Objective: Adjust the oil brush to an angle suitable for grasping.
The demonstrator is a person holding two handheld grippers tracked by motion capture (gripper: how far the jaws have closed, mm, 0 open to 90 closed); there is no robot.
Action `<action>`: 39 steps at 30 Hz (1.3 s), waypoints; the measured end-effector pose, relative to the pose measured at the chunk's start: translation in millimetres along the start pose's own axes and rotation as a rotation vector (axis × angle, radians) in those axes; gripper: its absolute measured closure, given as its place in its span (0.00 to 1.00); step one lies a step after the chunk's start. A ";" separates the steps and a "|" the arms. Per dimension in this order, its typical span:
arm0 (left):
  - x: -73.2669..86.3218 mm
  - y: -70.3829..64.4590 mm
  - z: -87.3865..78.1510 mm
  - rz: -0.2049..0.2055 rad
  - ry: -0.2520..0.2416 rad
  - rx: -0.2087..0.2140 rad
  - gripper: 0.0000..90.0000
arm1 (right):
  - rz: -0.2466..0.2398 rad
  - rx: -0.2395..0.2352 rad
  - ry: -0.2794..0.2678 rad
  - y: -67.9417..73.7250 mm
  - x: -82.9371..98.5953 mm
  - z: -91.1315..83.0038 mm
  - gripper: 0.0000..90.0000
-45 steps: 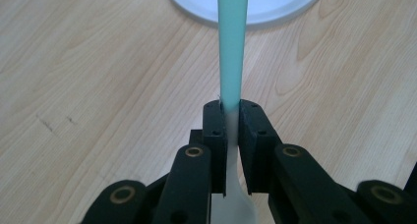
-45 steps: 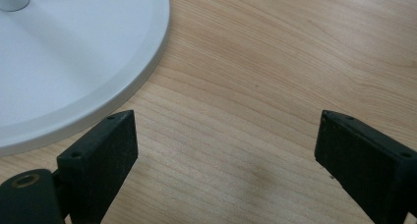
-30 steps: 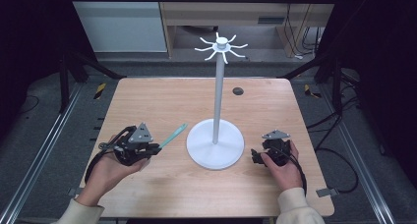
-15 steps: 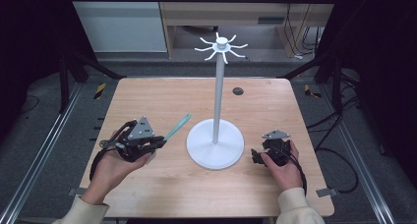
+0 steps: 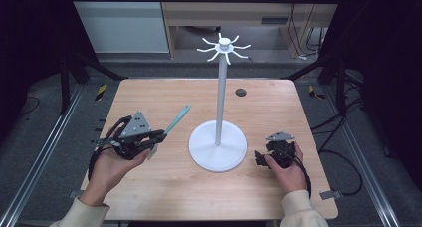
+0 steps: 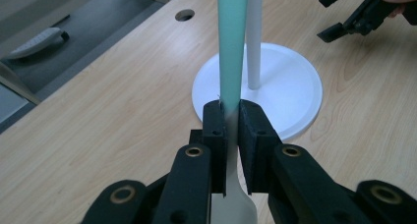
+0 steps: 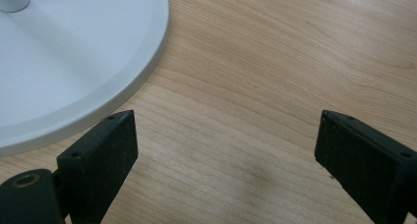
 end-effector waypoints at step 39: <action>-74.6 -7.0 -15.7 -0.023 -0.209 -0.061 0.91 | 0.013 0.008 -0.017 -4.2 -0.3 -3.7 0.11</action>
Point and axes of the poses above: each handheld gripper's, and its own axes: z roughly forward along the jaws, x roughly out of its underside, y roughly to its left, the point moved 4 cm from there along z, roughly forward along the jaws, and after that the axes turned 5 degrees about -z, right-handed, at the moved point
